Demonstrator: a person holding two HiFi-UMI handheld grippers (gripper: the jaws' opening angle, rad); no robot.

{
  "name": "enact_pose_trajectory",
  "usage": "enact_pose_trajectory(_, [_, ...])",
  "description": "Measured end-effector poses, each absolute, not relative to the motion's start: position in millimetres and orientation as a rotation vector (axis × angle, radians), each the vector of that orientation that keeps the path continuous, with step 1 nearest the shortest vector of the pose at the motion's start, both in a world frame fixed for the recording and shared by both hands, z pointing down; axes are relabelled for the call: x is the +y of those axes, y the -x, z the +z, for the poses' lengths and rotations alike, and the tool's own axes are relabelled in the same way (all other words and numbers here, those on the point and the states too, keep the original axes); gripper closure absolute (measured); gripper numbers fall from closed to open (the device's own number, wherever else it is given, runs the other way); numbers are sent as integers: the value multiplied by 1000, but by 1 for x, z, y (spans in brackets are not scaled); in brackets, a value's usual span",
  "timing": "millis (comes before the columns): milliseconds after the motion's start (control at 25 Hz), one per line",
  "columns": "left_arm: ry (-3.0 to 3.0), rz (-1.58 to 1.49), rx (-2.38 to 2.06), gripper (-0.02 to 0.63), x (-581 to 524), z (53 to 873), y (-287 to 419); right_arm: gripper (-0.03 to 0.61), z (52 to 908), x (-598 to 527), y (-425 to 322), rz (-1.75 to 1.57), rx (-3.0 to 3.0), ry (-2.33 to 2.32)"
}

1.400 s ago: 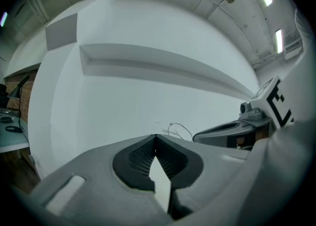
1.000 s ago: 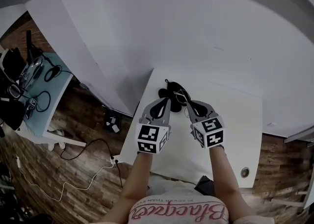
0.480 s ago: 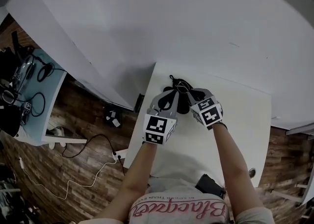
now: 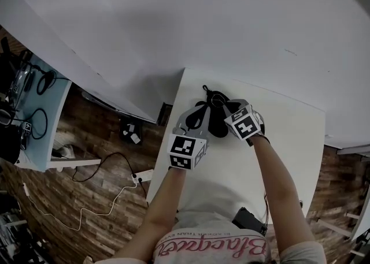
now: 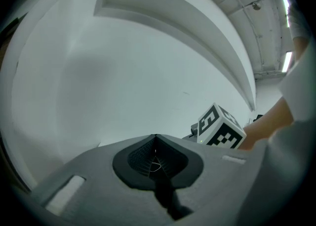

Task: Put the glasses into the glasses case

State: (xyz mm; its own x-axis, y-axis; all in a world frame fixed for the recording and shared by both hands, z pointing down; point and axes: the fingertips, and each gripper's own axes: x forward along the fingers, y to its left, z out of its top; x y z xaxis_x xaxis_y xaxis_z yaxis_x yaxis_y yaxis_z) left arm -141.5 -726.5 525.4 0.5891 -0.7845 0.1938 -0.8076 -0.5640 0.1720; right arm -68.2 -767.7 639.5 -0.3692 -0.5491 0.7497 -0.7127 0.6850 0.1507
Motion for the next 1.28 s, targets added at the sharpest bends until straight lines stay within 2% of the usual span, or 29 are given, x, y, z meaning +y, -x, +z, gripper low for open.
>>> enact_pose_trajectory(600, [-2538, 155, -1328, 609, -733, 539, 149, 560, 642, -778, 68, 259, -2078, -1017])
enact_pose_trajectory(1280, [-2664, 152, -1357, 609, -675, 488, 129, 569, 560, -683, 70, 267, -2269, -1052])
